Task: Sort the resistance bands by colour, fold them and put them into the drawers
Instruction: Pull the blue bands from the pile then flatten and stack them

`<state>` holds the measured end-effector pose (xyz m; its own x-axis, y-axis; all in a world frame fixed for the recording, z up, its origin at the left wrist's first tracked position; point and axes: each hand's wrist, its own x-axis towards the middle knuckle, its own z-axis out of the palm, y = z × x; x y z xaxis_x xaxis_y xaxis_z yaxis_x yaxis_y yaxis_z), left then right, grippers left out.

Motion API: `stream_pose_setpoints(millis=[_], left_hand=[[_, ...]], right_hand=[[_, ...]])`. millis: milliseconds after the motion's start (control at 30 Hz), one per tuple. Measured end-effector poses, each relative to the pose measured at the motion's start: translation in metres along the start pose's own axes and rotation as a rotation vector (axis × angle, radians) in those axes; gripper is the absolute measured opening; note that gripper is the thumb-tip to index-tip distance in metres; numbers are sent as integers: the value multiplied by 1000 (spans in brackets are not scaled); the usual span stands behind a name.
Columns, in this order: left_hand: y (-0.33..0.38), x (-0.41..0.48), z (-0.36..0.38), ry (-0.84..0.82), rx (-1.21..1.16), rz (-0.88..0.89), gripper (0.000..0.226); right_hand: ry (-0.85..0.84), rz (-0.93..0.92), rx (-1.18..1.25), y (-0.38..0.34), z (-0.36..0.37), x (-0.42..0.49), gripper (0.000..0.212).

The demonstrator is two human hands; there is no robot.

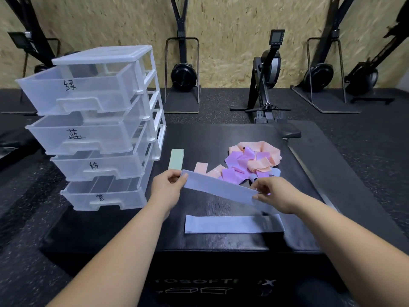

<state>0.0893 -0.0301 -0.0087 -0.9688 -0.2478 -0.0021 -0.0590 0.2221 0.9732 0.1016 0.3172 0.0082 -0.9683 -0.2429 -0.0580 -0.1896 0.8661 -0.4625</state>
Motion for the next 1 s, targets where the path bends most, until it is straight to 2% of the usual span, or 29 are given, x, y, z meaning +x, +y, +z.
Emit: stream_pose_setpoints(millis=[133, 267, 433, 533, 733, 1000], left_hand=[[-9, -14, 2, 5, -28, -45, 11], [-19, -21, -2, 16, -60, -99, 8], [-27, -28, -3, 4, -20, -121, 15], [-30, -35, -4, -4, -8, -124, 14], [-47, -52, -5, -82, 105, -31, 15], [-65, -59, -3, -76, 369, 66, 12]], right_hand=[[16, 59, 28, 11, -2, -12, 22], [50, 87, 95, 27, -6, -23, 27], [207, 147, 515, 38, 1, -36, 28], [327, 200, 660, 42, 11, -45, 31], [390, 264, 555, 50, 34, -57, 37], [420, 242, 324, 45, 48, -62, 39]])
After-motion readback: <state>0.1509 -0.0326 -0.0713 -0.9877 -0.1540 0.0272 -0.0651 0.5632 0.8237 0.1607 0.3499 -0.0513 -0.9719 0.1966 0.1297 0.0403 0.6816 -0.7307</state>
